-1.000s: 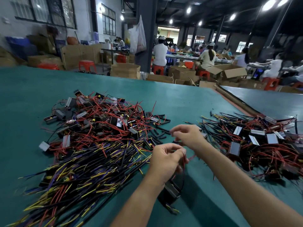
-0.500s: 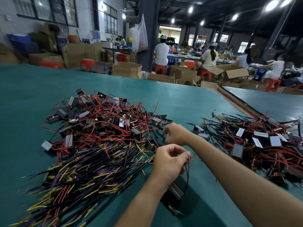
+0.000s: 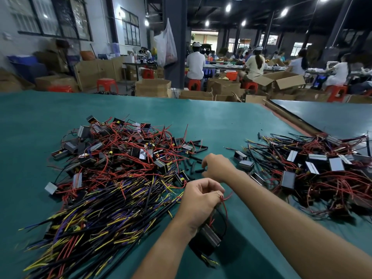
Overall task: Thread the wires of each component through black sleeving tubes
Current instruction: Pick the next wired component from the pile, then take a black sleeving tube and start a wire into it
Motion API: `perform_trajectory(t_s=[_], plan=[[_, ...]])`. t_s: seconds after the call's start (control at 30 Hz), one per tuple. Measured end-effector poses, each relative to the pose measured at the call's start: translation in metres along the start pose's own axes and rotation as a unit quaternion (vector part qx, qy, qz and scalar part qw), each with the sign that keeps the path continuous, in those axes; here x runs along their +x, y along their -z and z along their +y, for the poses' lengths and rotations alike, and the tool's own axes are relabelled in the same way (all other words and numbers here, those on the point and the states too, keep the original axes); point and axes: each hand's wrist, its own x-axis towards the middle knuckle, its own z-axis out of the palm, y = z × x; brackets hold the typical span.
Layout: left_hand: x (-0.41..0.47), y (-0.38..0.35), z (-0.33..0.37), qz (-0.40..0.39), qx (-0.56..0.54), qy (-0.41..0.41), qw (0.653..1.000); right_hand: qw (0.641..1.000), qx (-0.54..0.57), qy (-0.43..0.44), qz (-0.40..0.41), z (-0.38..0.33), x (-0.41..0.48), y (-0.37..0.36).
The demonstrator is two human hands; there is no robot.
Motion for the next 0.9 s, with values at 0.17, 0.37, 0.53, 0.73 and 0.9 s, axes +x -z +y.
perform_trajectory(t_s=[0.17,0.37,0.53,0.73,0.9], plan=[[0.000,0.003,0.001,-0.063,-0.080,0.032,0.994,0.999,0.043,0.000,0.021,0.002,-0.004,-0.005],[-0.001,0.004,-0.002,-0.086,-0.104,0.026,0.991,0.914,0.398,0.004,0.077,0.018,-0.058,0.023],[-0.003,0.004,-0.004,-0.099,-0.067,-0.009,0.993,0.759,0.651,0.010,0.002,0.024,-0.099,0.035],[-0.003,-0.001,-0.003,-0.072,-0.101,0.005,0.992,0.704,0.709,0.028,-0.023,0.026,-0.112,0.038],[-0.001,-0.003,-0.002,-0.012,-0.030,-0.020,0.999,0.713,0.699,0.032,0.044,0.028,-0.113,0.046]])
